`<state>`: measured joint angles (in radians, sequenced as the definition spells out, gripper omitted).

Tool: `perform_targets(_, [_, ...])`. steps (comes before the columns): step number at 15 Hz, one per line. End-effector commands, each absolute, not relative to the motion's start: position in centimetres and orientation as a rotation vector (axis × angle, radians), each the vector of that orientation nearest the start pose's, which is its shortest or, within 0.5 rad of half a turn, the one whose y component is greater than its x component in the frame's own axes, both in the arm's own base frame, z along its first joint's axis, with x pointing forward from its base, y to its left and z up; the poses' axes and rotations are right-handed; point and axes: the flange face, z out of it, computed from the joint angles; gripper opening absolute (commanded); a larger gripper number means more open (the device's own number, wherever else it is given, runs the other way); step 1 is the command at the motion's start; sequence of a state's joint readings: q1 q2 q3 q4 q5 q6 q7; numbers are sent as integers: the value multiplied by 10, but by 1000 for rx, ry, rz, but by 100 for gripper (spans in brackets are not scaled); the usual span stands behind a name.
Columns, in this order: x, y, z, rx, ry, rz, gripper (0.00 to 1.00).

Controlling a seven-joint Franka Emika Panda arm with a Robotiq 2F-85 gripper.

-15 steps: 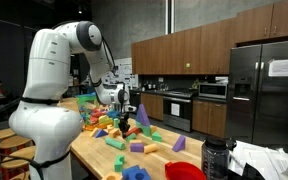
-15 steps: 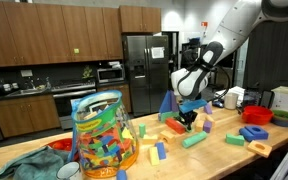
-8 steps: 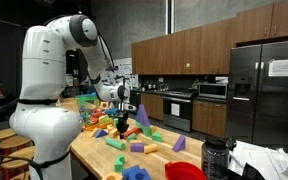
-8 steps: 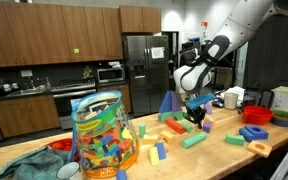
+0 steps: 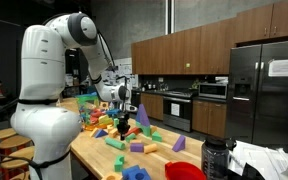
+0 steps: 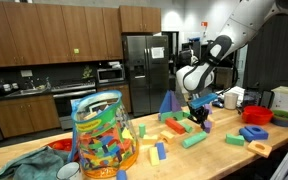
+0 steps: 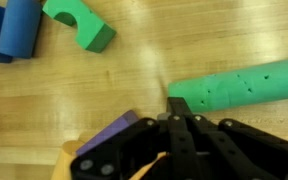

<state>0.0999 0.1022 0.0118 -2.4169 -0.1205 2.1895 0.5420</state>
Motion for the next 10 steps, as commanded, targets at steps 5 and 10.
perform_targets(5, [452,66,239,-3258,465,408,0])
perform_targets(10, [455,78,243,-3253,438,357,0])
